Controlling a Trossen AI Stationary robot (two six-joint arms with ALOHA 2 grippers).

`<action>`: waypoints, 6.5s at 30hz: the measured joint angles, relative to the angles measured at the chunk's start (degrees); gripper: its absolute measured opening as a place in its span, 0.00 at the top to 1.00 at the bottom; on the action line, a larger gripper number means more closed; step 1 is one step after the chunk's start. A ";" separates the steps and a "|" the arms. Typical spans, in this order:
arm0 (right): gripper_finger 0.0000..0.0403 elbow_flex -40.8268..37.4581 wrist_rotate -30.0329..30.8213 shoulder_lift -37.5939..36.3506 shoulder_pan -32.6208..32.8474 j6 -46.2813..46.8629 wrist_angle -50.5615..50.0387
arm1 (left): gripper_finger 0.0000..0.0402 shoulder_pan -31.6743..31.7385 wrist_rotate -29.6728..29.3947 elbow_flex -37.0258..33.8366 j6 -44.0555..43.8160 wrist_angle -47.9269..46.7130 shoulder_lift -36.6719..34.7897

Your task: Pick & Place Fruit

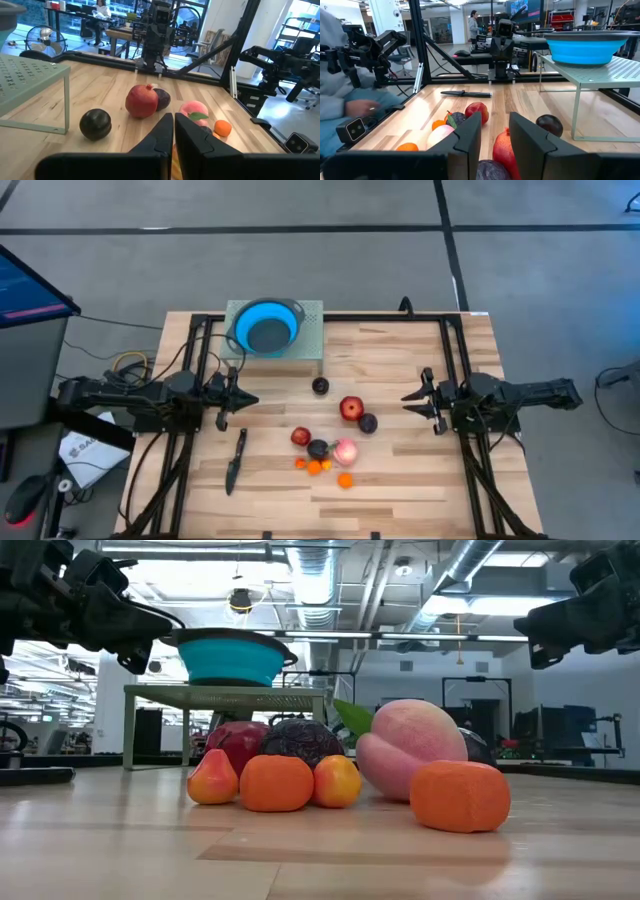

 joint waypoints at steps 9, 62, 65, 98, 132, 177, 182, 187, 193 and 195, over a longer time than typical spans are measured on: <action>0.76 -0.01 0.01 0.01 -0.01 0.00 0.00 | 0.97 -0.02 0.00 0.00 -0.01 0.14 -0.02; 0.76 -0.01 8.73 5.34 -2.77 12.02 20.54 | 0.99 -13.23 -13.79 20.09 16.31 23.89 35.91; 0.76 -0.01 10.41 8.52 -2.73 12.03 20.79 | 0.98 -14.02 -13.87 23.66 16.32 23.59 42.36; 0.76 0.01 10.62 19.24 -2.63 15.04 26.10 | 0.26 -24.78 -18.60 30.82 9.27 4.59 59.39; 0.76 0.01 10.61 19.24 -2.63 15.02 26.03 | 0.26 -18.39 -13.14 39.14 12.86 -8.03 73.34; 0.76 8.29 14.24 31.02 2.33 10.09 25.91 | 0.31 -12.18 -3.25 39.12 7.14 11.86 61.22; 0.75 17.25 18.71 47.24 8.21 -0.62 25.40 | 0.35 -9.22 3.72 39.12 5.34 24.54 61.70; 0.64 30.01 20.04 62.77 12.88 -17.92 25.05 | 0.33 -8.41 4.52 39.10 0.39 34.93 63.57; 0.34 44.07 34.17 74.48 17.53 -39.59 23.81 | 0.32 -8.46 2.87 39.10 -7.21 43.60 64.11; 0.26 47.64 40.42 77.38 19.16 -46.53 24.25 | 0.33 -8.46 1.21 39.10 -9.32 43.72 63.64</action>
